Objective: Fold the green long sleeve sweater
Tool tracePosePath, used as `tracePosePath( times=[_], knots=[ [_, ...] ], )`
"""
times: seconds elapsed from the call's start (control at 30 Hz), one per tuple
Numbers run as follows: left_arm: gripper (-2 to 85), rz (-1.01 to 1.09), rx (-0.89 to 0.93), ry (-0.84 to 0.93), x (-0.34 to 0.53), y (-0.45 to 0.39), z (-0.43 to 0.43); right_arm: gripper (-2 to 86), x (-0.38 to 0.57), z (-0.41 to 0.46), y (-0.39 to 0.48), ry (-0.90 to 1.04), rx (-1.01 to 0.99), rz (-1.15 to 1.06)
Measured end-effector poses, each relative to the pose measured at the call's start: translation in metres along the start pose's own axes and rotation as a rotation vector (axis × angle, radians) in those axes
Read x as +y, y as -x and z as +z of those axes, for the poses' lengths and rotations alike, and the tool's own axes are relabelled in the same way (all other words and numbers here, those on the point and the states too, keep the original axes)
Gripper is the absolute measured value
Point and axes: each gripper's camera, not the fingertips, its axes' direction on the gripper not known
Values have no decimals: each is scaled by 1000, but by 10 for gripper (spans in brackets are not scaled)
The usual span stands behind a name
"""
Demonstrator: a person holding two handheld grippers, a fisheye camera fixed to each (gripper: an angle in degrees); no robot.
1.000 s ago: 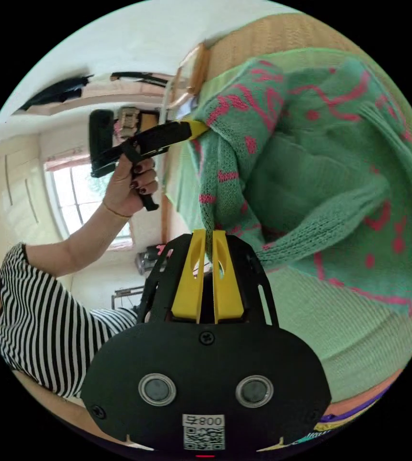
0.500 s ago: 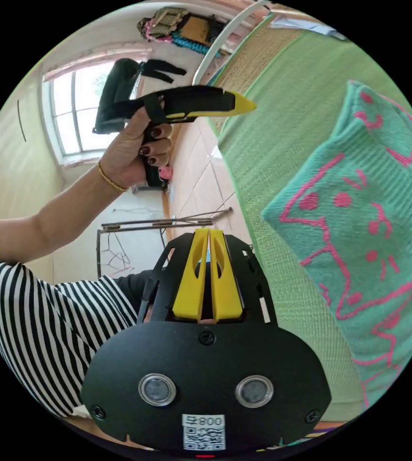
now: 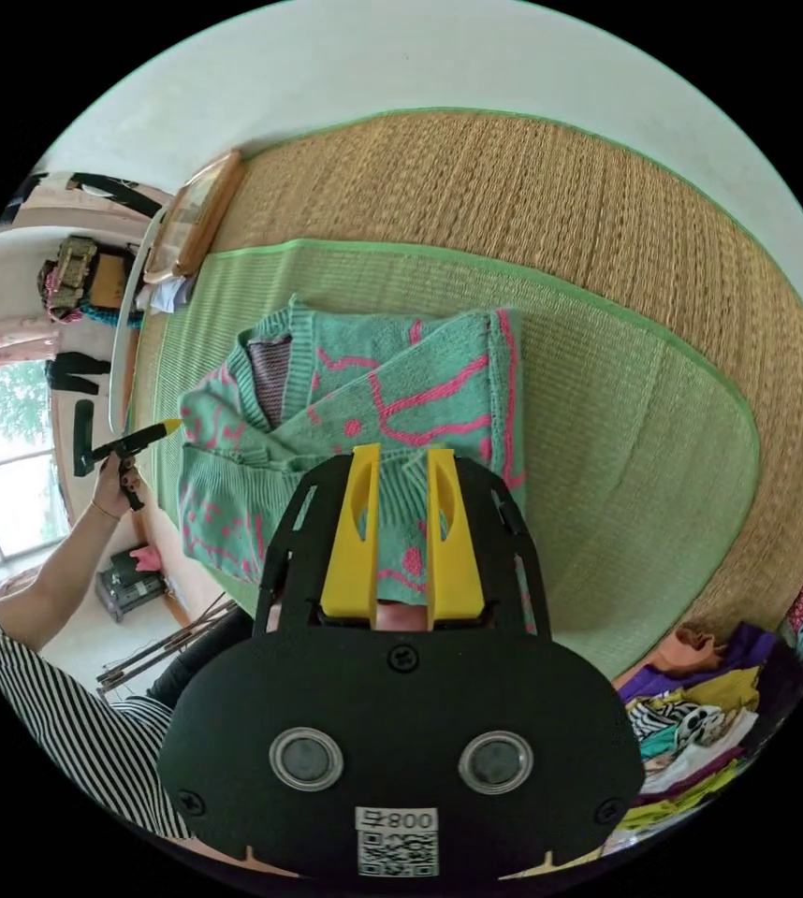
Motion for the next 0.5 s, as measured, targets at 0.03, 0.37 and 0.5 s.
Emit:
tracePosePath(
  times=[0.03, 0.37, 0.5],
  knots=[
    [77, 4, 17, -11, 1, -2, -4, 86, -2, 2, 0, 10, 2, -11],
    [43, 86, -52, 111, 30, -6, -6, 74, -13, 24, -6, 138, 113, -142],
    [24, 106, -38, 119, 30, -8, -25, 49, -16, 23, -10, 179, 145, -182]
  ],
)
